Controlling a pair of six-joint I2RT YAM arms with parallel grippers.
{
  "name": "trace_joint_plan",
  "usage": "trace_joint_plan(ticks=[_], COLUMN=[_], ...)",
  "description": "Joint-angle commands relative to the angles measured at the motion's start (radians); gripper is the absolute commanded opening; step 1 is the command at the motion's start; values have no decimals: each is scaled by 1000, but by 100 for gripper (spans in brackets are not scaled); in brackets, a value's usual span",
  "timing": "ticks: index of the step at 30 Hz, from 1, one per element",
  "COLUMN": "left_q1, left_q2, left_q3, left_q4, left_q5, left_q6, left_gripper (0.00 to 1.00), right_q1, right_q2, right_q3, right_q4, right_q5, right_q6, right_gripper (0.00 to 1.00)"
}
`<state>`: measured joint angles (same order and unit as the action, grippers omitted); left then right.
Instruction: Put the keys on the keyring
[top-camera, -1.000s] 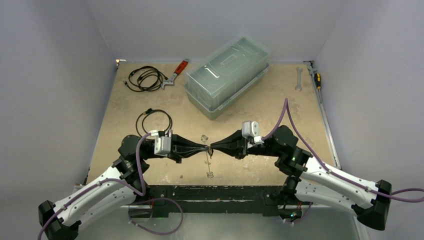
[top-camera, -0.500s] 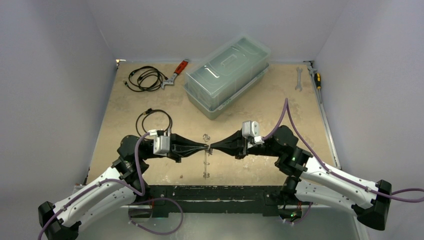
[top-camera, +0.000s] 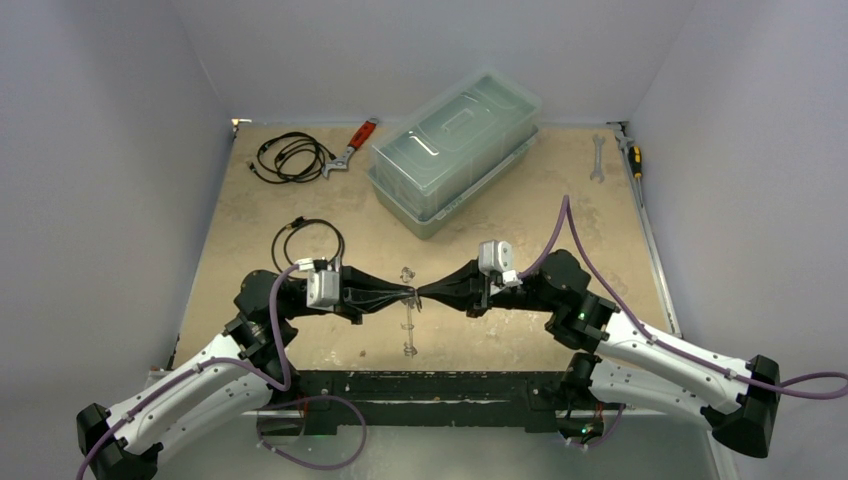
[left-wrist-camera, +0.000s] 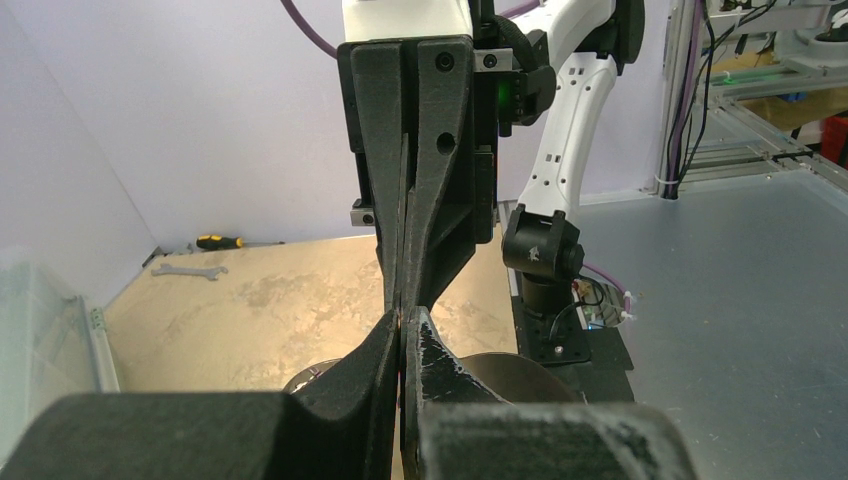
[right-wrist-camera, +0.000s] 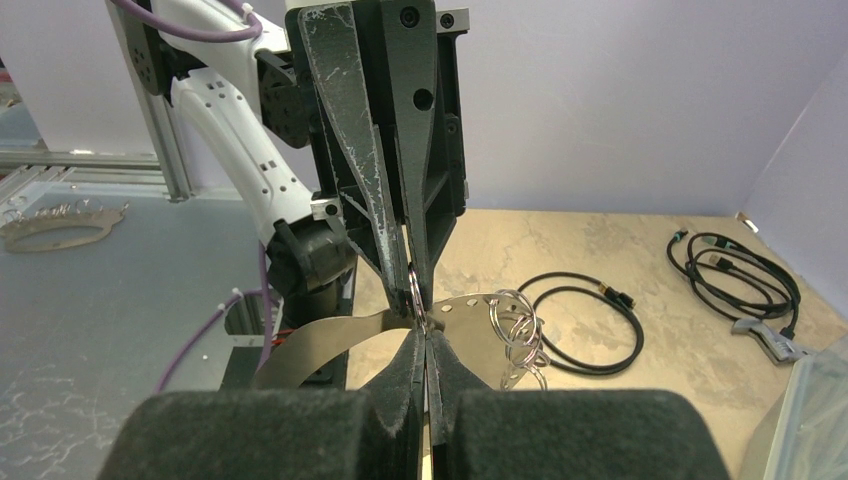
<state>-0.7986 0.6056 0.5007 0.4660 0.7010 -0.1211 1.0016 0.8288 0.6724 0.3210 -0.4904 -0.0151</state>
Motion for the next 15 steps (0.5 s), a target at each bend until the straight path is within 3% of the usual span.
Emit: trace_joint_plan(ticks=[1, 15], left_q1=[8, 10], left_q2=[-12, -9], left_q3=[9, 8], left_q4=[73, 82], left_q5=[-11, -11], left_q6=[-17, -23], left_gripper=[0, 0], right_q1=[3, 3], right_q2=[-19, -53], right_q3=[-8, 0], right_q4=[17, -20], right_q5=[1, -11], right_q6=[6, -21], right_gripper=[0, 0])
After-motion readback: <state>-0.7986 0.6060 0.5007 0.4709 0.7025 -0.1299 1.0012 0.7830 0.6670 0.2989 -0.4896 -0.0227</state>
